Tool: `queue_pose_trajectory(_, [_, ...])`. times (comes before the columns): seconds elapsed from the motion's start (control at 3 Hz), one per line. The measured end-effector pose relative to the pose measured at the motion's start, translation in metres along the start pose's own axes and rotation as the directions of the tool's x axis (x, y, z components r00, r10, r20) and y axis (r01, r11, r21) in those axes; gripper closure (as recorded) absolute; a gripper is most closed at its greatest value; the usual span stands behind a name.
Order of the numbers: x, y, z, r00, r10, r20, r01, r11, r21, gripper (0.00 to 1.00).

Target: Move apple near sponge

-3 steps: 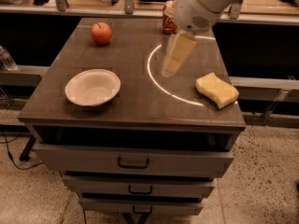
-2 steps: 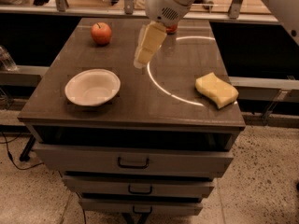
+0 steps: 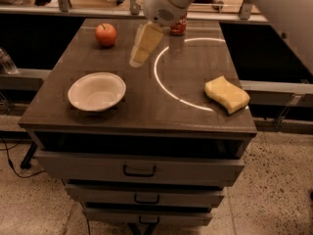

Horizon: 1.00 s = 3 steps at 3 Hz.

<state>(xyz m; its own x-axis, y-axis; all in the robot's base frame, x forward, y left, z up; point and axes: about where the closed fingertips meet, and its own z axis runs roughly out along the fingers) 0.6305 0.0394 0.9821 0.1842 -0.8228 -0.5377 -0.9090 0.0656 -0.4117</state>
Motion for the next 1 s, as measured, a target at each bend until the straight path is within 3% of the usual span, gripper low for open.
queue_pose_trajectory(0.33, [0.006, -0.061, 0.065, 0.987, 0.123, 0.103, -0.129, 0.9901, 0.055, 0.00])
queue_pose_trajectory(0.67, [0.018, -0.098, 0.109, 0.957, 0.229, 0.176, -0.244, 0.9674, 0.067, 0.00])
queue_pose_trajectory(1.0, [0.030, -0.121, 0.154, 0.907, 0.358, 0.221, -0.381, 0.9218, 0.072, 0.00])
